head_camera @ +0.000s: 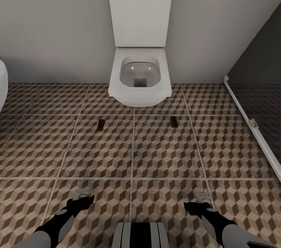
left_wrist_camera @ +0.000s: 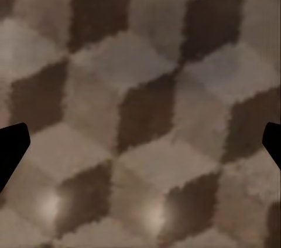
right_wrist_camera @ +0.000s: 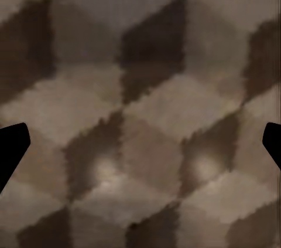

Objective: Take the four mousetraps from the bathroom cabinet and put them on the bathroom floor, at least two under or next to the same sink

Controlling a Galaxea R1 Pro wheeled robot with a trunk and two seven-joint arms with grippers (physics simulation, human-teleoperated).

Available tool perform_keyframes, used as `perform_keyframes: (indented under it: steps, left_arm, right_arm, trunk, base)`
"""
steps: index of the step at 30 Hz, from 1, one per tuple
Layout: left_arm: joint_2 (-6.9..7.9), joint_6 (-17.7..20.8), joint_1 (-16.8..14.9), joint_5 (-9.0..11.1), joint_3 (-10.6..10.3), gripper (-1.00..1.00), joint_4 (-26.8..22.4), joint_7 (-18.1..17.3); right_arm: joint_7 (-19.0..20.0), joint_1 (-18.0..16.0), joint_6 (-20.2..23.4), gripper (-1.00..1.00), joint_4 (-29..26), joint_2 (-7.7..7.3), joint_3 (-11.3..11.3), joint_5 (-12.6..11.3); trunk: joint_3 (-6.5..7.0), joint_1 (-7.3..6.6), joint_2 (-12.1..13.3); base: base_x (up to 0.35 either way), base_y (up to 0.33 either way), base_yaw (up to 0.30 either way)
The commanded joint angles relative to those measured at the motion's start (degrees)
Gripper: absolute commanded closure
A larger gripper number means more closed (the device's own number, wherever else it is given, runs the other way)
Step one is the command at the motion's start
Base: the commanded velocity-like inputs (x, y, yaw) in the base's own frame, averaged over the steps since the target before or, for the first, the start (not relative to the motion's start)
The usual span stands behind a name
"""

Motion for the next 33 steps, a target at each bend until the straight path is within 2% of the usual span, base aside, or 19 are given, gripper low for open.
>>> perform_keyframes:
  steps: [1,12,33]
  left_arm:
    - [-0.03,-0.2,0.0,0.6,-0.5,-1.00,0.1,-0.1]
    - [-0.84,-0.3,0.0,0.4,-0.5,-1.00,0.1,-0.1]
    - [-0.86,-0.3,0.0,0.3,-0.5,-1.00,0.0,0.0]
  right_arm:
    - [0.2,0.0,-0.2,-1.00,0.1,-0.01,-0.5,0.6]
    - [0.2,0.0,-0.2,-1.00,-0.2,0.00,-0.4,0.6]
    - [0.3,0.0,-0.2,-1.00,-0.5,-0.06,-0.4,0.6]
  trunk:
    - [0.20,-0.03,0.0]
    - [2.64,-0.32,0.2]
    - [7.29,-0.86,0.4]
  base:
    - [0.000,0.000,0.000]
    - [0.000,0.000,0.000]
    - [0.000,0.000,0.000]
